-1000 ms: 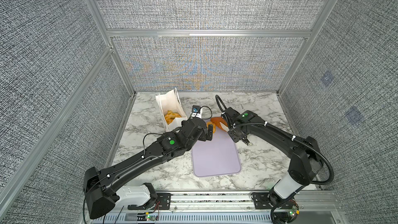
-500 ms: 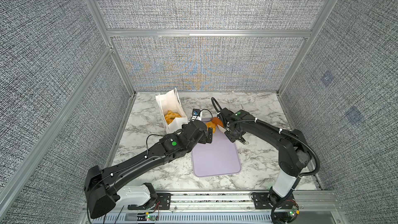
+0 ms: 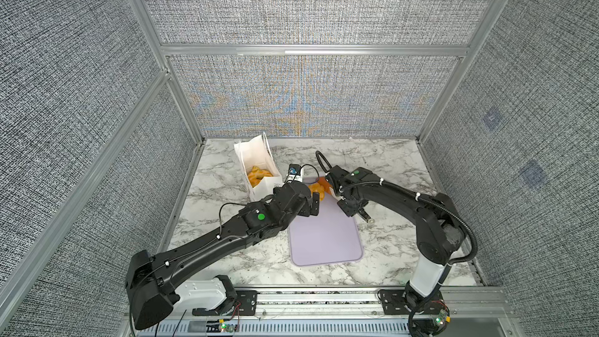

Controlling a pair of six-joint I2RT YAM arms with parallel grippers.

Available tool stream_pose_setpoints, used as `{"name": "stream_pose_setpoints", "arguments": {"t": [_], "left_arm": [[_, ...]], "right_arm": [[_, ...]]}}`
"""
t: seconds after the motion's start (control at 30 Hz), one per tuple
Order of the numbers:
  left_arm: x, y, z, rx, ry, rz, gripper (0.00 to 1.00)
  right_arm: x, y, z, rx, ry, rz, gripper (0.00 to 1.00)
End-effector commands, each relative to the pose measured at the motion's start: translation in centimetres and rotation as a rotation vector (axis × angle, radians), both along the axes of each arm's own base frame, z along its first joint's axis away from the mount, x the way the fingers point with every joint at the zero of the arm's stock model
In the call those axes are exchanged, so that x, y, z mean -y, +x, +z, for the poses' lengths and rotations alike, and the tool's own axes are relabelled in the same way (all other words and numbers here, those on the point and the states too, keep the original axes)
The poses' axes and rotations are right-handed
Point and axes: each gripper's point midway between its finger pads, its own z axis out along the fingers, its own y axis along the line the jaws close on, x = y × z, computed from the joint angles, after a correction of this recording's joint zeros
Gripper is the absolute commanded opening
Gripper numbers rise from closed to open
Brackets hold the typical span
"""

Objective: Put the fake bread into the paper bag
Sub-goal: 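Close the tongs on the long orange baguette with the right gripper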

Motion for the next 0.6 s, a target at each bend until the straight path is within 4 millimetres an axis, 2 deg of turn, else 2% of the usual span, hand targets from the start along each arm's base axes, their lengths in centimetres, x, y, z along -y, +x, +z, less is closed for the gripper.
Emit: {"name": "stream_pose_setpoints", "arguments": {"t": [0.0,0.2,0.4,0.57], "left_arm": [[0.3,0.2,0.6,0.019,-0.019,-0.001,0.99],[0.2,0.2,0.5,0.02,-0.02,-0.001,0.99],[0.1,0.1,0.4,0.02,-0.014,-0.002,0.99],[-0.1,0.1,0.3,0.019,-0.014,0.004,0.99]], "right_arm": [[0.4,-1.3,0.4,-0.019,-0.011,-0.016,0.39],[1.2,-1.7,1.4,-0.001,-0.021,-0.04,0.4],[0.6,-1.2,2.0,0.011,-0.004,-0.047,0.52],[0.4,-0.8,2.3,0.021,-0.011,-0.04,0.55]]}}
